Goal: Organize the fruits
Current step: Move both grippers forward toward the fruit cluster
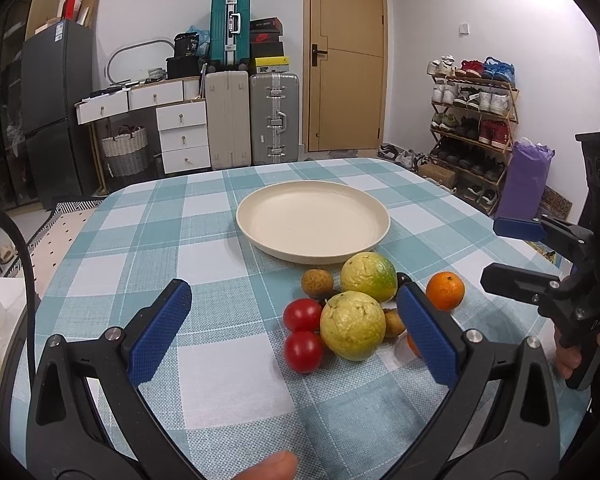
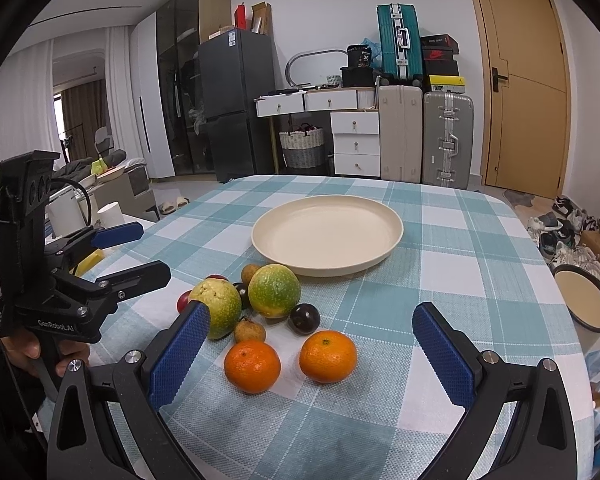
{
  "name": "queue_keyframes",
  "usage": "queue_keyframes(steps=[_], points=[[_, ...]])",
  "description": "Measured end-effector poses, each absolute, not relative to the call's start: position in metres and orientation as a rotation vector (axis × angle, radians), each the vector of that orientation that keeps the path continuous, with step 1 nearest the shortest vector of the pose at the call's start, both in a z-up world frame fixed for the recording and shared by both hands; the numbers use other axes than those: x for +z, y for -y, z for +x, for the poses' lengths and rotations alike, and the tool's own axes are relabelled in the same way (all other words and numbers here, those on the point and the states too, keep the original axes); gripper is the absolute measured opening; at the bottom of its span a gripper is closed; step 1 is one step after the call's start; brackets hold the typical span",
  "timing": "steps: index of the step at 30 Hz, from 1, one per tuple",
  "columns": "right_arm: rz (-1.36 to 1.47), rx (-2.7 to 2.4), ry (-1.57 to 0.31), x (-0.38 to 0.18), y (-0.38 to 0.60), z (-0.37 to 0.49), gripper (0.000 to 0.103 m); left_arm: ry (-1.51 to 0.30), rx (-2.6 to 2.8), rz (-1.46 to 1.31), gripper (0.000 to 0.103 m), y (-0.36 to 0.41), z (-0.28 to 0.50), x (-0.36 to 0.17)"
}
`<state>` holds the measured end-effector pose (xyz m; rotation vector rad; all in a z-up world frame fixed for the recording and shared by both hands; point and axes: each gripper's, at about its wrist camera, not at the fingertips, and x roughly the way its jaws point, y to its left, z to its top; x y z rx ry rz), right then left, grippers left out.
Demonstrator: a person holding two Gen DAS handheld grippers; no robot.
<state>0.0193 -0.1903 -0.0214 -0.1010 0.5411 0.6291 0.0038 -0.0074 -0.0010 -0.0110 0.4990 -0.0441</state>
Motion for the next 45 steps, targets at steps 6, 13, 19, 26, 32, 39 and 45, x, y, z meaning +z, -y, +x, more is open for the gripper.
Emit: queue_keyframes(steps=[6,13,19,26,32,39,45], points=[[-0.080,0.609,-0.580,-0.024,0.193,0.028,0.103,-0.539,-0.034,-0.019,0.102,0.006,0.012,-0.004],[-0.060,0.580,-0.641,-0.028,0.193,0.040,0.103,-0.573,-0.046,-0.014,0.102,0.005,0.021,-0.009],[-0.076,0.589,-0.703,-0.029,0.194,0.051,0.103,-0.602,-0.073,0.014,0.102,0.013,0.028,-0.013],[-0.098,0.612,-0.760,-0.039,0.193,0.055,0.093,-0.634,-0.110,0.039,0.102,0.022,0.035,-0.017],[-0.094,0.654,-0.808,-0.046,0.192,0.058,0.086,-0.657,-0.122,0.063,0.099,0.031,0.041,-0.021],[-0.113,0.666,-0.836,-0.052,0.188,0.062,0.075,-0.683,-0.137,0.070,0.089,0.034,0.049,-0.024],[-0.107,0.678,-0.864,-0.057,0.186,0.066,0.065,-0.712,-0.148,0.064,0.078,0.035,0.053,-0.027]])
